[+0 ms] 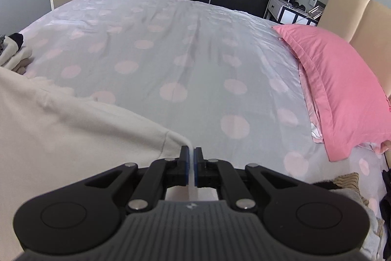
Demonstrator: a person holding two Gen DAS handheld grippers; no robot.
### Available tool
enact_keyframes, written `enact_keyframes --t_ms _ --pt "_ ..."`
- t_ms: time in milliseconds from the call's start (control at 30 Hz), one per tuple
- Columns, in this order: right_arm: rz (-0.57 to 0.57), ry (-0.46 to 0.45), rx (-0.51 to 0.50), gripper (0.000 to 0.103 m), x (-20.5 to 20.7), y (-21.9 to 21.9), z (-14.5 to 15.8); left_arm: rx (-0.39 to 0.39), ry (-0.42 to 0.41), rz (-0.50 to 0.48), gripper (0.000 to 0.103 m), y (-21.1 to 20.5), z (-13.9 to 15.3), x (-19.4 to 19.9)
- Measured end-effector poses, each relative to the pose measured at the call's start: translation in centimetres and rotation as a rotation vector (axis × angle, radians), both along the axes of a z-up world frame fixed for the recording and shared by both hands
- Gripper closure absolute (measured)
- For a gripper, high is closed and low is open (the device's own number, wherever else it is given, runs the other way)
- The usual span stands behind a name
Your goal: Fold clothes
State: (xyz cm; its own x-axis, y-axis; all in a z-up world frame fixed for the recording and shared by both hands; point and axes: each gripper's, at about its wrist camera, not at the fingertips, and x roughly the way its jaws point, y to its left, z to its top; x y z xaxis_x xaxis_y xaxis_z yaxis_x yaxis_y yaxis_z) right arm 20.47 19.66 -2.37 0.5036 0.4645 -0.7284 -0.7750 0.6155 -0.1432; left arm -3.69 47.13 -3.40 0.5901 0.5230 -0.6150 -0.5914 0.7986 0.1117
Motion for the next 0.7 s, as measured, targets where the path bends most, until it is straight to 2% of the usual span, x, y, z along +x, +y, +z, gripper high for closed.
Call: enact_keyframes --t_ms 167,267,300,333,367,433,700 --pt "0.023 0.013 -0.055 0.099 0.4 2.0 -2.9 -0.014 0.059 -0.002 0.101 0.3 -2.5 0.9" --pt "0.026 0.045 -0.080 0.098 0.7 2.5 -4.6 -0.055 0.105 -0.019 0.100 0.5 -3.9 1.1" --pt "0.025 0.056 -0.086 0.097 0.7 2.5 -5.0 -0.070 0.122 -0.026 0.097 0.5 -4.3 1.2" --pt "0.015 0.055 -0.090 0.090 0.8 2.5 -5.3 -0.072 0.134 -0.025 0.093 0.5 -4.5 1.2" --pt "-0.003 0.043 -0.095 0.080 0.8 2.4 -5.4 -0.072 0.145 -0.022 0.093 0.4 -4.7 1.2" --pt "-0.028 0.033 -0.100 0.070 0.9 2.0 -5.7 -0.048 0.148 -0.007 0.086 0.3 -4.8 0.8" --pt "-0.066 0.060 -0.146 0.069 0.5 -1.8 -6.3 -0.081 0.195 0.018 0.082 0.4 -4.7 -1.9"
